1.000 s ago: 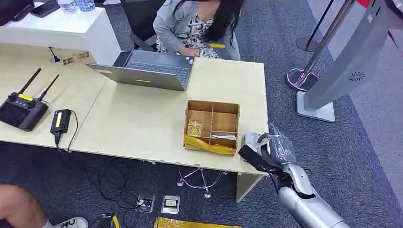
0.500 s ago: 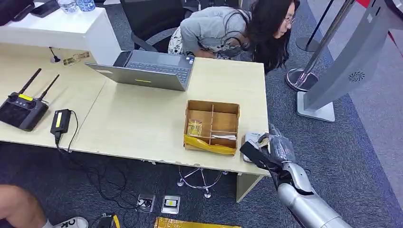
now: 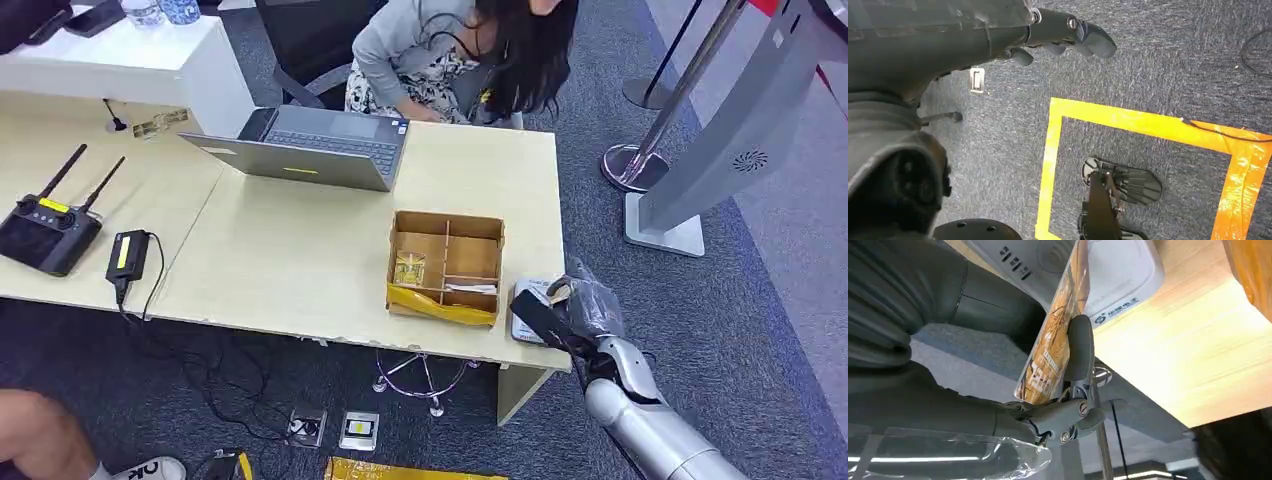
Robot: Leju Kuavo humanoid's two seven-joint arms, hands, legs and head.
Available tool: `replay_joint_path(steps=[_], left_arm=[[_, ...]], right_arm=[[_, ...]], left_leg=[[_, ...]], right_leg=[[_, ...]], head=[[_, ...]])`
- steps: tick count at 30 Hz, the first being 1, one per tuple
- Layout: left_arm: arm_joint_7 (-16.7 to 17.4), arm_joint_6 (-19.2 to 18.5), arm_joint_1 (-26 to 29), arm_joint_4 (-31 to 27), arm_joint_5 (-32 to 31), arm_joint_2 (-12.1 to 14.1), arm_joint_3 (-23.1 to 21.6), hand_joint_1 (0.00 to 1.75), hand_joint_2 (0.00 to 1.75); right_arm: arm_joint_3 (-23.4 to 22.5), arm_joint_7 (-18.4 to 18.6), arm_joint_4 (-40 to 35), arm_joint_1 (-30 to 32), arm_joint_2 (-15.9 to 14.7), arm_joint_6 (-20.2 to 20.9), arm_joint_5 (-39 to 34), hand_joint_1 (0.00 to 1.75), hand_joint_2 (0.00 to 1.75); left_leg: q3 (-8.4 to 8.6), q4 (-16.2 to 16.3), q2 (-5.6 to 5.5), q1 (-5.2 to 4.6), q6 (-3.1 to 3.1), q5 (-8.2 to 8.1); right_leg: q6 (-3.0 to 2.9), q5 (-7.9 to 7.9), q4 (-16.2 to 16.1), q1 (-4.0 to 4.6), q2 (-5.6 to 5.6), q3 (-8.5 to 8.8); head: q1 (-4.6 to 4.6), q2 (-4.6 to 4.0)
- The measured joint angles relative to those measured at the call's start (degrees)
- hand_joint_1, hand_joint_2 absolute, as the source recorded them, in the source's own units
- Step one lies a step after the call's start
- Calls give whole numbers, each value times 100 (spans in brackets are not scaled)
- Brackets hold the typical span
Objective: Pass the card to the sensor for recognition and then transmit it.
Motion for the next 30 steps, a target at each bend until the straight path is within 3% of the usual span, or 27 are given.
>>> replay_joint_path(steps=[9, 22, 30], left_arm=[[83, -46, -48, 0, -74, -18, -24, 0, 0], [214, -125, -147, 0, -122, -63, -70, 0, 0], [216, -155, -181, 0, -160, -79, -127, 0, 0]], right_arm=[[4, -96, 2, -313, 184, 6, -122, 175, 175], [61, 114, 2, -1221, 627, 232, 549, 175, 175], [116, 133, 2, -1461, 885, 314, 754, 175, 175]], left_leg=[[-1, 0, 1, 1, -1, 1], [-2, 0, 1, 1, -2, 2], [-1, 0, 2, 3, -3, 2]], right_leg=[[0, 0, 1, 1, 1, 0], [0, 0, 3, 1, 2, -1], [0, 0, 3, 3, 6, -2]], head=[[-2, 0], [0, 0], [0, 0]])
